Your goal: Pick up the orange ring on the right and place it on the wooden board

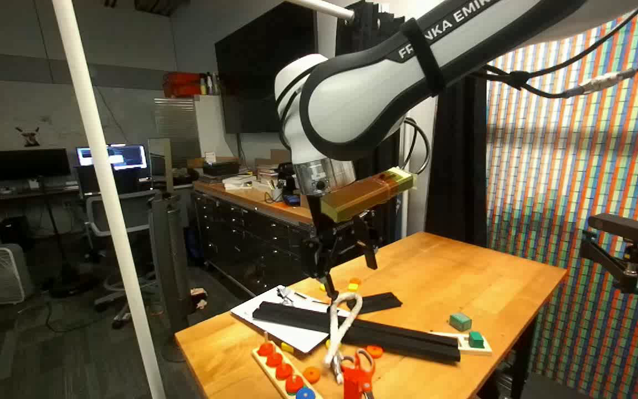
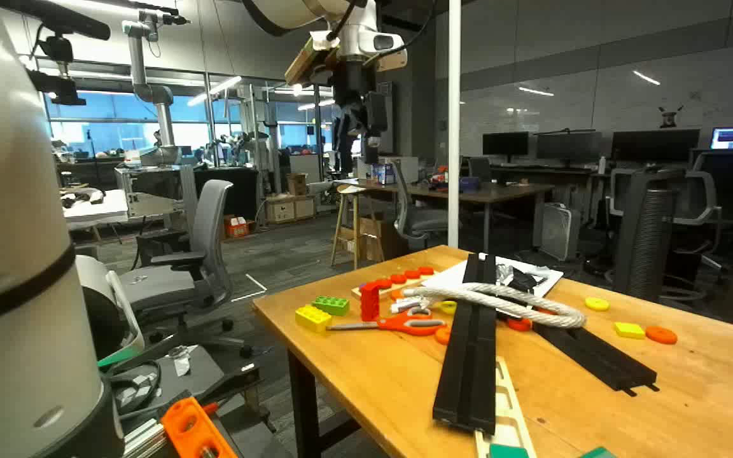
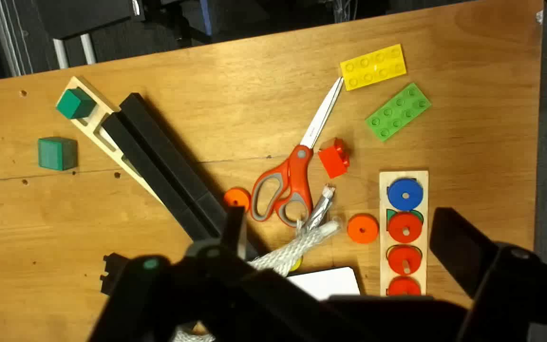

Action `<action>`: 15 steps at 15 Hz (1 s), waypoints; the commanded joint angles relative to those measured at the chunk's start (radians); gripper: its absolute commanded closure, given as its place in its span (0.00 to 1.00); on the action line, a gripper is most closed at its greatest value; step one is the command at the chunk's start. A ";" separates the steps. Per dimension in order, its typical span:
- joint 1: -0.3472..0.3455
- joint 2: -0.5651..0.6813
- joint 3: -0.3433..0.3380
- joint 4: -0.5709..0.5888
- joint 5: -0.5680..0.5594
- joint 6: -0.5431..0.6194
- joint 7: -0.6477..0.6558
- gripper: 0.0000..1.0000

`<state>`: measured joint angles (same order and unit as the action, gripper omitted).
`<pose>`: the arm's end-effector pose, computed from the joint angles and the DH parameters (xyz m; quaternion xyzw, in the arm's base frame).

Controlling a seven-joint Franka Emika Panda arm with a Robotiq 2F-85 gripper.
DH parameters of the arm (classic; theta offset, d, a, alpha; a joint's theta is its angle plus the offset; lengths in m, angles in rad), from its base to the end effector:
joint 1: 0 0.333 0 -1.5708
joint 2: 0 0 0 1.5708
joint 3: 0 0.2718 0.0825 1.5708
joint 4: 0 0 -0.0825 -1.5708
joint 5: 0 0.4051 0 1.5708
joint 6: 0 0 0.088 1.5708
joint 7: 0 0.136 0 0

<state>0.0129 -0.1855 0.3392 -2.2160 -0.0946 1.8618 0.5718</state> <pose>0.4684 0.1602 0.3566 0.9884 -0.0968 -0.0475 0.1065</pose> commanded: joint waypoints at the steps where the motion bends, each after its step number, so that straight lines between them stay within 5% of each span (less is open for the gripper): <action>1: 0.045 0.003 -0.042 0.005 -0.008 -0.002 0.007 0.00; 9: 0.041 0.004 -0.060 -0.018 -0.070 0.037 0.044 0.00; 15: -0.031 0.031 -0.177 -0.113 -0.255 0.379 0.244 0.00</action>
<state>0.0154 -0.1741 0.2236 -2.2995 -0.2972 2.0903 0.7468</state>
